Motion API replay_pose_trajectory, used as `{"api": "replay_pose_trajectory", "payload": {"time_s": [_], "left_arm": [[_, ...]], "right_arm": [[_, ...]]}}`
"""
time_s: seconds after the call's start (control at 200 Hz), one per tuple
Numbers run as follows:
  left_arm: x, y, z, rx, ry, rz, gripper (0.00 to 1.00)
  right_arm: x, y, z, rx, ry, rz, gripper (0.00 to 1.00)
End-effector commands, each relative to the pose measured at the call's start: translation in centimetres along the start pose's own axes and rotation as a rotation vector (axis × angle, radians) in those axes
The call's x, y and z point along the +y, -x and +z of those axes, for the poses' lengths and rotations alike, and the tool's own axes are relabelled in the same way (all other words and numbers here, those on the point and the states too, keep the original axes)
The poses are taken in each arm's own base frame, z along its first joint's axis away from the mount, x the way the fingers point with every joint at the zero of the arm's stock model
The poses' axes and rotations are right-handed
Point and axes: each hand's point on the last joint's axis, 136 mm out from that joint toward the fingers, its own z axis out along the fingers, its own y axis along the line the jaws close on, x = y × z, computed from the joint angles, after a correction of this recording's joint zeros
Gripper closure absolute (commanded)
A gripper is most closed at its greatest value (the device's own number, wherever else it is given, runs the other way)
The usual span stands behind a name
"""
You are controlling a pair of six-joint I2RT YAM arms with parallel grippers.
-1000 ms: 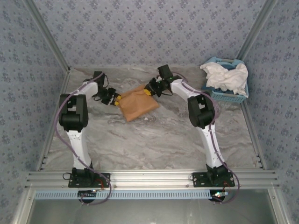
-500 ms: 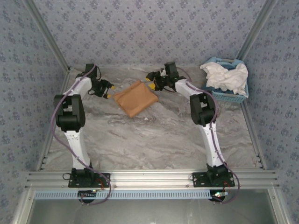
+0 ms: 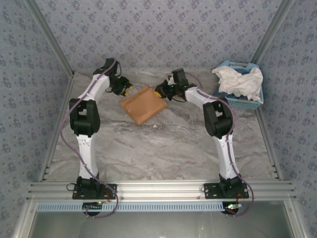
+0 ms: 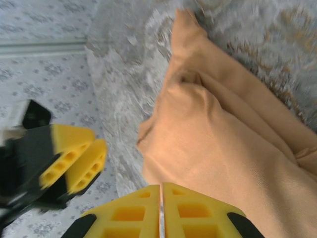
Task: Fold and stack the t-shirts
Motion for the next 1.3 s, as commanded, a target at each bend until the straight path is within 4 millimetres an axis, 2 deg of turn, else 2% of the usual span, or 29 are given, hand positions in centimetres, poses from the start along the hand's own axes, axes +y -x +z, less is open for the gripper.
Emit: {"api": "replay_pose_trajectory", "payload": {"time_s": [0.0, 0.06, 0.14, 0.205, 0.28, 0.355, 0.445, 0.5, 0.55, 0.64, 0.729, 0.829, 0.879, 0.909, 0.924, 1.039, 1.139, 1.294], "left_arm": [[0.1, -5.9, -1.6, 0.051, 0.069, 0.053, 0.71], [0.5, -8.1, -1.9, 0.056, 0.083, 0.056, 0.71], [1.1, -10.7, -2.5, 0.046, 0.07, 0.027, 0.7], [1.6, -12.4, -2.8, 0.041, 0.039, -0.023, 0.66], [2.3, -13.8, -3.2, 0.022, 0.016, -0.087, 0.63], [3.1, -14.9, -3.5, -0.005, -0.001, -0.155, 0.59], [2.9, -16.5, -3.0, -0.026, -0.063, -0.242, 0.57], [2.7, -17.7, -2.1, -0.031, -0.089, -0.319, 0.46], [2.5, -18.7, -0.9, -0.04, -0.121, -0.395, 0.41], [1.3, -19.3, 0.9, -0.097, -0.212, -0.531, 0.31], [0.8, -19.1, 2.5, -0.16, -0.25, -0.666, 0.27], [0.3, -17.9, 3.4, -0.254, -0.306, -0.775, 0.25], [0.3, -17.1, 3.8, -0.297, -0.323, -0.807, 0.23], [0.4, -16.6, 4.0, -0.321, -0.328, -0.828, 0.23], [0.6, -16.4, 4.2, -0.332, -0.328, -0.841, 0.23], [2.2, -15.6, 5.8, -0.371, -0.307, -0.926, 0.25], [3.4, -13.3, 6.3, -0.429, -0.31, -0.94, 0.36], [5.0, -8.7, 6.1, -0.46, -0.318, -0.946, 0.64]], "right_arm": [[-2.8, -1.5, 2.6, 0.06, -0.04, 0.042, 0.88], [-3.5, -2.0, 3.5, 0.075, -0.051, 0.074, 0.89], [-3.6, -2.6, 4.6, 0.096, -0.033, 0.114, 0.88], [-2.4, -2.7, 4.9, 0.102, 0.025, 0.134, 0.83], [-0.5, -2.4, 4.0, 0.087, 0.067, 0.13, 0.78], [1.6, -1.5, 1.6, 0.038, 0.102, 0.093, 0.7], [3.8, 0.1, -3.0, -0.043, 0.124, 0.057, 0.63], [3.8, 0.9, -6.1, -0.095, 0.11, 0.044, 0.61], [4.0, 1.4, -9.1, -0.136, 0.099, 0.02, 0.6], [3.3, 1.6, -13.7, -0.18, 0.079, 0.007, 0.59], [2.5, 1.2, -17.4, -0.208, 0.088, 0.016, 0.58], [2.0, 0.2, -20.3, -0.225, 0.099, 0.021, 0.58], [1.6, -0.4, -21.3, -0.228, 0.099, 0.025, 0.58], [1.9, -0.6, -22.0, -0.234, 0.106, 0.017, 0.57], [0.8, -1.1, -21.9, -0.223, 0.091, 0.035, 0.57], [0.1, -2.5, -22.8, -0.21, 0.083, 0.047, 0.57], [-0.1, -3.3, -23.1, -0.206, 0.084, 0.049, 0.57], [-0.4, -3.9, -23.2, -0.204, 0.07, 0.037, 0.57]]}}
